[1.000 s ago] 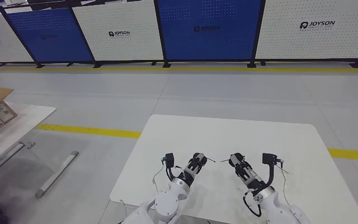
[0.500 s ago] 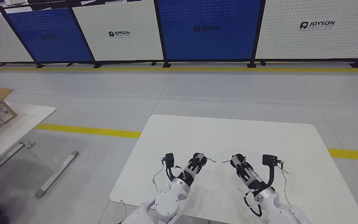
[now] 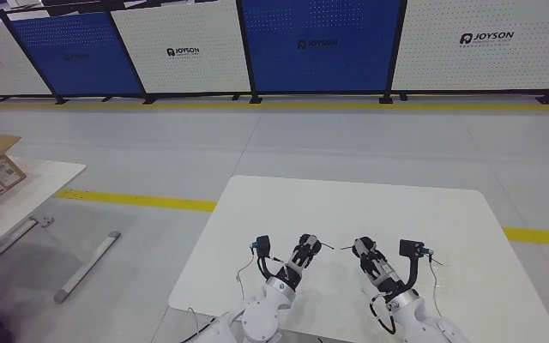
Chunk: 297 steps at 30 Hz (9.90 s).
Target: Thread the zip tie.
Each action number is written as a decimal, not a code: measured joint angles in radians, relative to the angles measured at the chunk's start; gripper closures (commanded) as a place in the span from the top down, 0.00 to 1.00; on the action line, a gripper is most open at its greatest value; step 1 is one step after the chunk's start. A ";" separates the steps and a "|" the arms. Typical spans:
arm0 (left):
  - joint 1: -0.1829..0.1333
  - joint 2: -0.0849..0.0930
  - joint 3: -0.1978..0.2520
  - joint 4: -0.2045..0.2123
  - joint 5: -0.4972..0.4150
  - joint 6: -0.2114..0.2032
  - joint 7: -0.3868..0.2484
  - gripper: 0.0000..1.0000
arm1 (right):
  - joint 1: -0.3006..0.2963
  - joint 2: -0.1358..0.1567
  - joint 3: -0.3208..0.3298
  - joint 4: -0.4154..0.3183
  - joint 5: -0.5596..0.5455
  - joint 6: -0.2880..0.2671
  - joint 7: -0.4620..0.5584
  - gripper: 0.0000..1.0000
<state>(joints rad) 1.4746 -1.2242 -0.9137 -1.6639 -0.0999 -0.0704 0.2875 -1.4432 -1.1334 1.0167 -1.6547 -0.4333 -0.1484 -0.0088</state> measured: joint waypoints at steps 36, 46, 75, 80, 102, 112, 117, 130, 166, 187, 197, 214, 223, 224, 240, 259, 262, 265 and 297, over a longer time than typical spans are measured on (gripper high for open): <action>-0.059 0.004 -0.005 0.055 0.269 0.012 -0.052 0.00 | -0.002 -0.034 -0.059 0.051 -0.011 -0.019 -0.180 0.00; -0.059 0.004 -0.005 0.055 0.269 0.011 -0.052 0.00 | 0.009 -0.042 -0.034 0.083 0.091 -0.048 -0.086 0.00; -0.059 0.004 -0.005 0.055 0.269 0.011 -0.052 0.00 | 0.044 -0.082 -0.049 0.117 0.060 -0.012 -0.085 0.00; -0.059 0.004 -0.005 0.055 0.269 0.011 -0.052 0.00 | 0.040 -0.087 -0.043 0.119 0.057 -0.014 -0.081 0.00; -0.059 0.004 -0.005 0.055 0.269 0.011 -0.052 0.00 | 0.029 -0.120 -0.032 0.130 0.166 -0.008 -0.079 0.00; -0.059 0.004 -0.005 0.055 0.269 0.011 -0.052 0.00 | 0.029 -0.122 -0.035 0.133 0.169 -0.012 -0.071 0.00; -0.059 0.004 -0.005 0.055 0.269 0.011 -0.052 0.00 | 0.014 -0.122 -0.016 0.122 0.170 -0.012 -0.082 0.00; -0.059 0.004 -0.005 0.055 0.269 0.011 -0.052 0.00 | 0.003 -0.130 -0.001 0.111 0.164 -0.012 -0.054 0.00; -0.059 0.004 -0.005 0.055 0.269 0.011 -0.052 0.00 | 0.012 -0.166 -0.003 0.142 0.160 -0.001 -0.044 0.00; -0.058 -0.003 -0.011 0.050 0.204 0.011 -0.087 0.00 | 0.008 -0.178 0.001 0.153 0.229 -0.016 -0.053 0.00; -0.055 -0.008 -0.029 0.041 0.179 0.032 -0.115 0.00 | 0.012 -0.186 0.011 0.155 0.248 -0.024 -0.044 0.00; -0.054 -0.017 -0.044 0.051 0.196 0.055 -0.137 0.21 | 0.003 -0.198 0.019 0.133 0.237 0.029 -0.046 0.00; -0.046 -0.019 -0.047 0.050 0.228 0.055 -0.150 0.25 | 0.004 -0.205 0.022 0.138 0.235 0.033 -0.047 0.00; -0.044 -0.020 -0.045 0.049 0.239 0.055 -0.151 0.25 | 0.004 -0.206 0.022 0.139 0.236 0.032 -0.048 0.00; -0.037 -0.030 -0.019 0.061 0.310 0.056 -0.138 0.04 | 0.007 -0.216 0.028 0.153 0.225 0.022 -0.044 0.00; -0.031 -0.036 -0.040 0.053 0.284 0.032 -0.190 0.00 | 0.005 -0.223 0.037 0.156 0.194 0.012 -0.021 0.00; -0.027 -0.035 -0.043 0.049 0.290 0.027 -0.194 0.00 | 0.005 -0.224 0.038 0.156 0.192 0.011 -0.016 0.00; -0.023 -0.035 -0.046 0.045 0.290 0.021 -0.204 0.00 | 0.006 -0.225 0.039 0.157 0.196 0.010 -0.003 0.00; -0.015 -0.044 -0.073 0.041 0.287 0.020 -0.192 0.00 | -0.002 -0.237 0.045 0.148 0.164 0.021 -0.004 0.00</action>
<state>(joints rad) 1.4593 -1.2677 -0.9868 -1.6231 0.1876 -0.0505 0.0954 -1.4452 -1.3706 1.0613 -1.5068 -0.2694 -0.1277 -0.0133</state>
